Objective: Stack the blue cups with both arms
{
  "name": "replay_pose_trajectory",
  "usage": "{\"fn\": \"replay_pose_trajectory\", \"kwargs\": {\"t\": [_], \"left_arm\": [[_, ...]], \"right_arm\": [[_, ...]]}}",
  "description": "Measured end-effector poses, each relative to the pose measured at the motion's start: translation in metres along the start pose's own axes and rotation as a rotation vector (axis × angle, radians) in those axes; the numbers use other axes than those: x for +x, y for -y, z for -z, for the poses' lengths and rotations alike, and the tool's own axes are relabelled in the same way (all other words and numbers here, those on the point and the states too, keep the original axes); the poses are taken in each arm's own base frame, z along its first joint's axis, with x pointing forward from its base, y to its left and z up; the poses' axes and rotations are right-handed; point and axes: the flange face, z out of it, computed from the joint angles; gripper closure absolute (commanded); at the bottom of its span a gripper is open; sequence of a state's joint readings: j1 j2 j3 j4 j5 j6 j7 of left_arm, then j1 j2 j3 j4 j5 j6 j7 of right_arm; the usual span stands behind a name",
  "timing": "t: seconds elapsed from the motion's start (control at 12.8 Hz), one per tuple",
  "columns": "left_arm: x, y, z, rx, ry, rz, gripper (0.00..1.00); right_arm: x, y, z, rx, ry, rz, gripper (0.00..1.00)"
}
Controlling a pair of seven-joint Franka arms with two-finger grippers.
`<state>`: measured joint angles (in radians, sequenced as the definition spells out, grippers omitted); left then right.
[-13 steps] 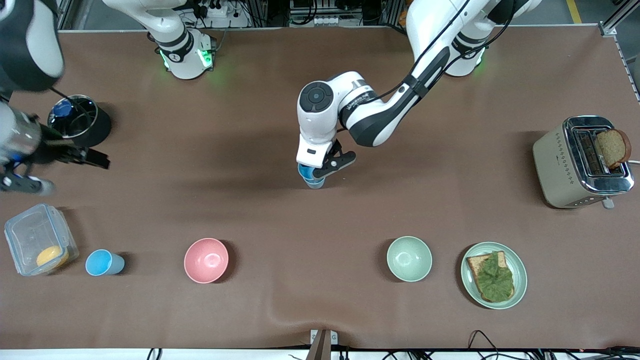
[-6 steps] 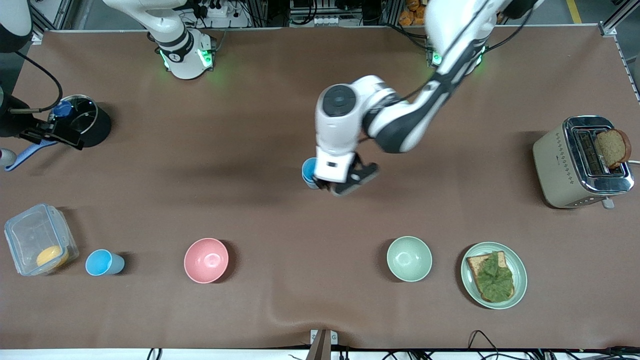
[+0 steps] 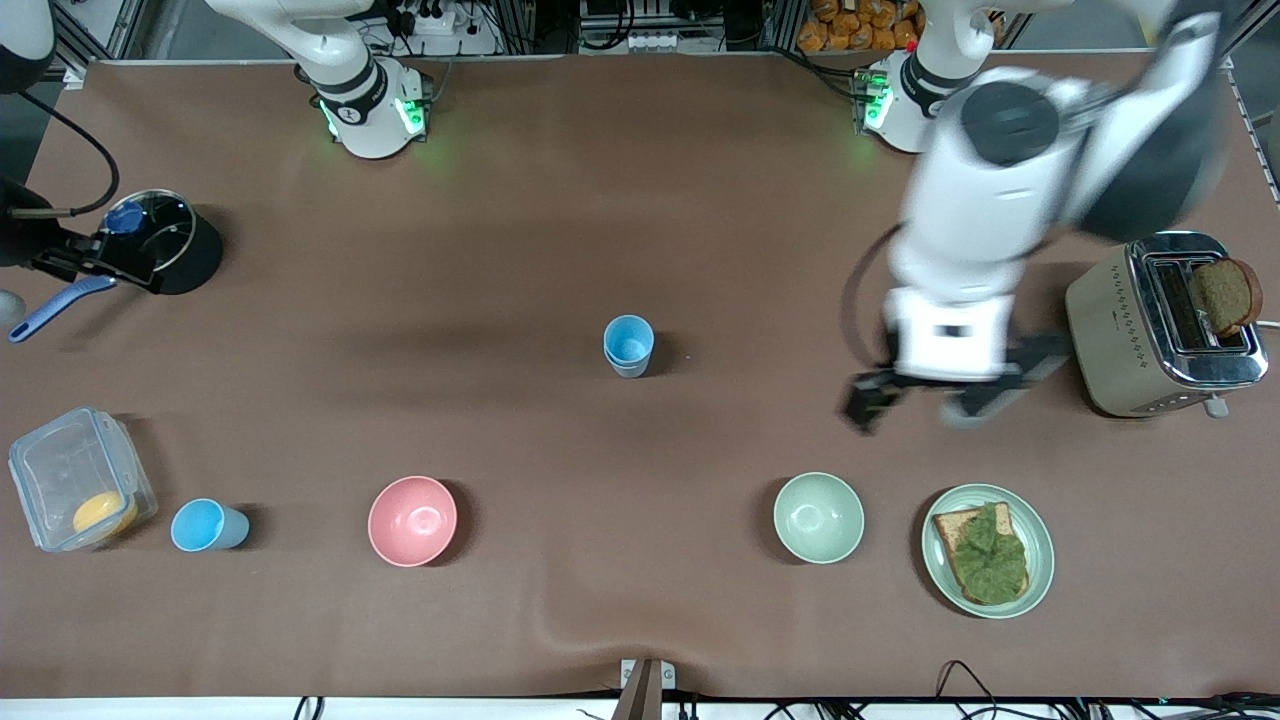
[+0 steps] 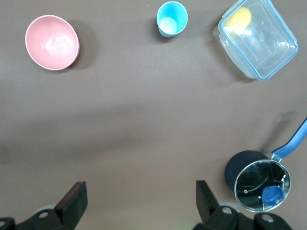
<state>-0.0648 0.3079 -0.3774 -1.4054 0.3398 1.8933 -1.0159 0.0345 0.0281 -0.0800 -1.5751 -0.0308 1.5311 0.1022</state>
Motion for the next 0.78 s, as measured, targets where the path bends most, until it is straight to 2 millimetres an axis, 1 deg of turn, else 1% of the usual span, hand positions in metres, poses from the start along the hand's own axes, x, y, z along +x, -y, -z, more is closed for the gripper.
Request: {"fn": "replay_pose_trajectory", "kwargs": {"t": [0.08,0.16,0.23,0.31,0.39,0.47,0.55,0.62,0.78], "left_arm": [[0.023,0.030,0.011,0.007,0.021,-0.063,0.00],[0.046,0.061,0.019,-0.020,0.063,-0.125,0.00],[0.065,0.091,0.026,-0.049,0.099,-0.189,0.00],[0.078,0.120,0.031,-0.040,0.131,-0.258,0.00],[0.082,0.141,0.037,-0.021,0.163,-0.317,0.00],[0.083,0.156,0.045,-0.003,0.183,-0.357,0.00],[0.080,0.165,0.054,0.009,0.198,-0.386,0.00],[0.073,0.170,0.060,0.014,0.225,-0.405,0.00],[0.060,0.178,0.062,0.001,0.260,-0.397,0.00]], "right_arm": [[0.000,0.000,0.003,0.000,-0.002,0.000,0.00],[-0.001,0.000,0.005,0.000,-0.004,0.001,0.00],[-0.001,0.001,0.006,0.000,-0.005,0.001,0.00],[0.000,0.001,0.007,0.001,-0.008,0.001,0.00],[0.000,0.001,0.009,0.001,-0.010,0.002,0.00],[0.001,0.002,0.011,0.000,-0.011,0.005,0.00],[0.001,0.005,0.011,0.000,-0.011,0.010,0.00],[0.001,0.008,0.012,-0.001,-0.011,0.016,0.00],[0.001,0.015,0.012,-0.002,-0.011,0.028,0.00]]}}
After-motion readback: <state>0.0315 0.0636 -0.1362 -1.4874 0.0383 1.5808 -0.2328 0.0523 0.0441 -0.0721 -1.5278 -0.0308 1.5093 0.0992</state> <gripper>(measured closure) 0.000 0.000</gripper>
